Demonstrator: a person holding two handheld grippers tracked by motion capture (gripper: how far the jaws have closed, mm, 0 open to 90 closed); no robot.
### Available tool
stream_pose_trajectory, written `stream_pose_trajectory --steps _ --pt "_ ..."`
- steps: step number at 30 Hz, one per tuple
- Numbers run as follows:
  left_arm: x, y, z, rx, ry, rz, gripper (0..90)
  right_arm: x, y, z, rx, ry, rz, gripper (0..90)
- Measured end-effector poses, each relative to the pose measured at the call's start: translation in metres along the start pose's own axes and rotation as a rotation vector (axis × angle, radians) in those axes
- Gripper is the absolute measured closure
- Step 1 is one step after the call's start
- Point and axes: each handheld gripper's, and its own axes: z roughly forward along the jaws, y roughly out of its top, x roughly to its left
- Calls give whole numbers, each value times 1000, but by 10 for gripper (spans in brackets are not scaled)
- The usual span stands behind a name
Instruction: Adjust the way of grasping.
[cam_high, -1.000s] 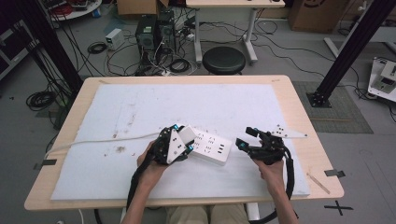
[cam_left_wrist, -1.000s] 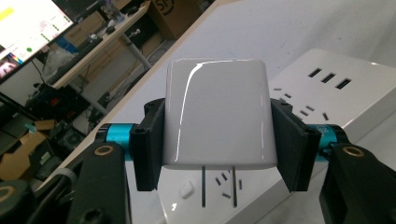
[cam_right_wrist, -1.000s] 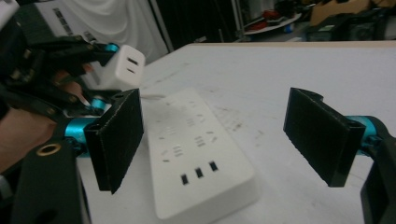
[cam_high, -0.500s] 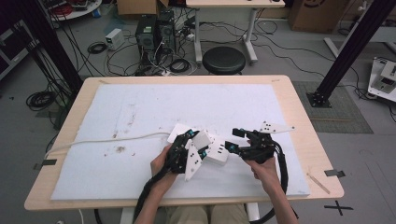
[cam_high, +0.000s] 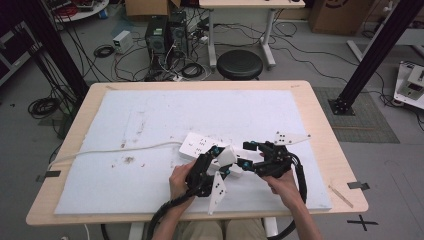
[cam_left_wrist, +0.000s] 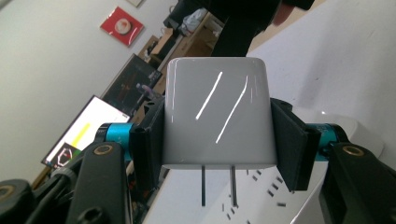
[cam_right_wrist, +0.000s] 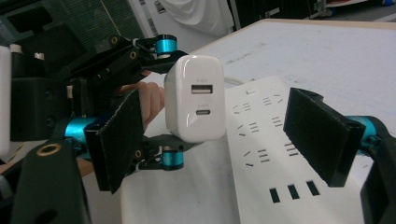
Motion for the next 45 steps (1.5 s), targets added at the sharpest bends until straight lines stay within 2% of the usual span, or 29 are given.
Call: stream_pose_trajectory --steps 3,5,6,7,8,13,16,20,28,36,45 --pt "-2 4 -1 -9 -4 28 424 1 1 2 -1 13 -13 210" --pt "-5 11 -2 -1 10 67 424 2 1 3 8 21 -12 212" --pt "-5 11 -2 -1 10 67 424 2 1 3 8 21 -12 212" --pt "-6 17 -4 -26 6 96 424 5 1 4 6 46 -34 263" --pt "-7 19 -4 -29 5 101 424 5 1 4 8 45 -38 263" --pt "-7 22 -4 -43 3 93 424 6 1 4 11 59 -43 263" --pt "-8 22 -4 -48 2 102 424 8 -1 3 3 79 -45 364" --pt "-8 22 -5 -55 3 104 424 8 -2 3 3 108 -61 424" --pt "-8 22 -5 -69 0 105 424 9 -2 4 6 135 -76 482" --pt "-8 23 -6 -80 -6 108 424 11 -2 4 8 148 -71 509" --pt "-9 23 -6 -90 -31 120 424 12 -4 6 25 158 -76 568"
